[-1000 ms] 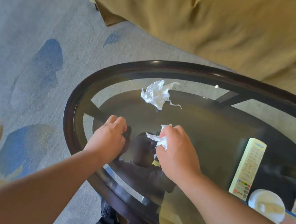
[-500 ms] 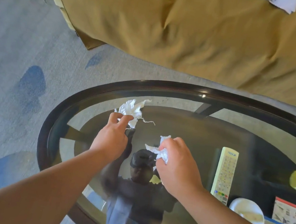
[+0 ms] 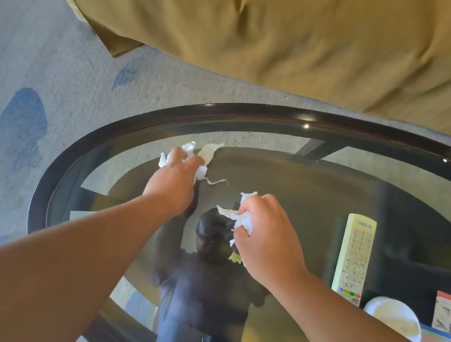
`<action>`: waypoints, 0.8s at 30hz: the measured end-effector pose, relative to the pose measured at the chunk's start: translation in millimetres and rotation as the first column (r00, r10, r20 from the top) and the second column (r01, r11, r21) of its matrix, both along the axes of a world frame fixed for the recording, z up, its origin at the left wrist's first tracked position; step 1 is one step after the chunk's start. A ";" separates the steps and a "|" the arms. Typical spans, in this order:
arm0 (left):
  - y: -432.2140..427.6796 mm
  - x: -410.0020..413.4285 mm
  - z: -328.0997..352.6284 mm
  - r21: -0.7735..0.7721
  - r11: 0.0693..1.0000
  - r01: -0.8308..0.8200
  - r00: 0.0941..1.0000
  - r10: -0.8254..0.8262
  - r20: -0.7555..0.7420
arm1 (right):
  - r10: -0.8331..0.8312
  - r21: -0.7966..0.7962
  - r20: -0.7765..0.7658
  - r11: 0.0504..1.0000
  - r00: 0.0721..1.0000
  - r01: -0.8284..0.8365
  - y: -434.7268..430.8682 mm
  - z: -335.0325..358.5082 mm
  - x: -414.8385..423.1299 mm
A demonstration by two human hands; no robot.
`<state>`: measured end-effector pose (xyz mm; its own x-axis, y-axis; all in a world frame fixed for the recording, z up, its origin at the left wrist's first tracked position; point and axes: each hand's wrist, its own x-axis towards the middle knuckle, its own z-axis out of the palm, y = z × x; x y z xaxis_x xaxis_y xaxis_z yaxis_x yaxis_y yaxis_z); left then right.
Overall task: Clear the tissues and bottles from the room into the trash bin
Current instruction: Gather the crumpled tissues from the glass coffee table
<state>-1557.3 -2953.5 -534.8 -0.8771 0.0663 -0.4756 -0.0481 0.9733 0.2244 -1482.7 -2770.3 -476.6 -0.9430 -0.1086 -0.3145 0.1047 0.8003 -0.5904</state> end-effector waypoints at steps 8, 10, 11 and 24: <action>-7.7 12.7 15.1 0.091 0.991 -0.100 0.994 0.094 0.063 | 0.028 0.019 0.001 0.999 1.000 -0.028 -9.9 9.3 2.9; -12.6 21.9 27.1 0.131 0.983 -0.129 0.991 0.125 0.042 | 0.038 0.026 0.007 0.999 0.999 -0.038 -13.6 15.9 3.5; -15.9 27.1 33.6 0.150 0.977 -0.148 0.989 0.144 0.033 | 0.042 0.031 0.009 0.999 0.999 -0.043 -15.7 19.9 4.1; -74.0 109.1 110.1 0.249 0.916 -0.315 0.944 0.329 -0.016 | 0.173 0.028 -0.043 0.985 0.984 -0.172 -65.3 67.4 38.3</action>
<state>-1448.2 -3027.5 -424.8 -0.8952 -0.1188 -0.4296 -0.3303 0.8240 0.4604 -1444.3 -2835.6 -409.2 -0.9241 -0.2634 -0.2767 -0.0621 0.8182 -0.5716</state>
